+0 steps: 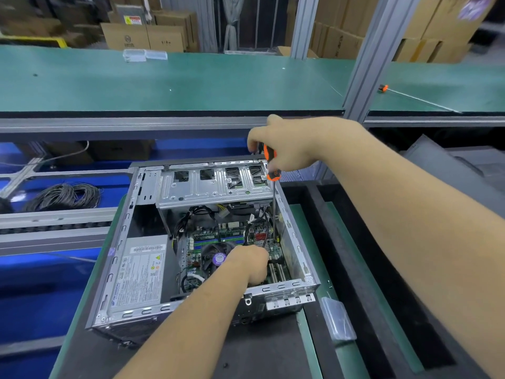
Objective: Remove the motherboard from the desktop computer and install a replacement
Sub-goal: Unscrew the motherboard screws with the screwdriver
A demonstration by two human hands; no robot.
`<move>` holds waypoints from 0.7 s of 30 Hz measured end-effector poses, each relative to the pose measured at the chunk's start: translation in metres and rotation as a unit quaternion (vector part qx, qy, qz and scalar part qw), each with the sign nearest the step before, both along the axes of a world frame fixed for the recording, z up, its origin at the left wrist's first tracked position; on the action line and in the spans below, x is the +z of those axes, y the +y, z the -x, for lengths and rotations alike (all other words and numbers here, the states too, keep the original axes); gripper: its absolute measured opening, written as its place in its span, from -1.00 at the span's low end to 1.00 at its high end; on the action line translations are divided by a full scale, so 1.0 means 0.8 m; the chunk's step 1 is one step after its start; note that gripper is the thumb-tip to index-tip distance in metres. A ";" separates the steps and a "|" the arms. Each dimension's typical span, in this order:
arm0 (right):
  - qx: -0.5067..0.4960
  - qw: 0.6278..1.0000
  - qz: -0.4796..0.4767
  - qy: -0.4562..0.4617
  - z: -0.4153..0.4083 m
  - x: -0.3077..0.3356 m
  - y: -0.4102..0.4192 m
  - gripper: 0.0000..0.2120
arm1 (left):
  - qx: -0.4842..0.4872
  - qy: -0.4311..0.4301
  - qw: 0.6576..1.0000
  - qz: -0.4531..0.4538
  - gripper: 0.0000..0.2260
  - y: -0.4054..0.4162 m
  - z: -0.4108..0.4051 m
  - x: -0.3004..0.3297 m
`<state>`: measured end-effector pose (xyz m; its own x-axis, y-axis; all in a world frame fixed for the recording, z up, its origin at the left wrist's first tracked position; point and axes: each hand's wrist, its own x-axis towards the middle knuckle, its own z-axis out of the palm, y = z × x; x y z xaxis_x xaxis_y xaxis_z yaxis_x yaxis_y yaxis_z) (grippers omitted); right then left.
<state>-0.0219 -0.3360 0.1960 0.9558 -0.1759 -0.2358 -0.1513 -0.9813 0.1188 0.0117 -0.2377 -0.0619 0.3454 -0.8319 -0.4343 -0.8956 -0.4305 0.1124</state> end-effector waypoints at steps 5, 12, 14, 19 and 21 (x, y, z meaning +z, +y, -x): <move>-0.038 0.995 0.073 -0.054 -0.007 -0.005 -0.001 -0.72 | -0.002 0.000 1.000 -0.003 -0.90 0.000 -0.001 -0.003; -0.052 0.998 0.019 -0.036 -0.002 0.001 -0.007 -0.55 | -0.006 0.002 1.000 -0.002 -0.90 -0.001 -0.002 -0.003; -0.031 0.999 0.020 -0.018 -0.003 0.001 -0.007 -0.75 | -0.006 -0.002 1.000 0.002 -0.91 -0.001 -0.001 -0.003; -0.051 0.995 0.079 0.015 -0.001 0.005 -0.006 -0.55 | -0.005 -0.004 1.000 0.006 -0.92 -0.001 0.000 -0.004; -0.049 0.994 0.096 -0.014 -0.001 0.001 -0.013 -0.49 | -0.005 -0.003 1.000 0.006 -0.92 -0.001 -0.001 -0.004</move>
<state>-0.0209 -0.3466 0.1964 0.9375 -0.3081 -0.1617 -0.2515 -0.9212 0.2969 0.0126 -0.2384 -0.0648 0.3403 -0.8399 -0.4228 -0.9001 -0.4210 0.1118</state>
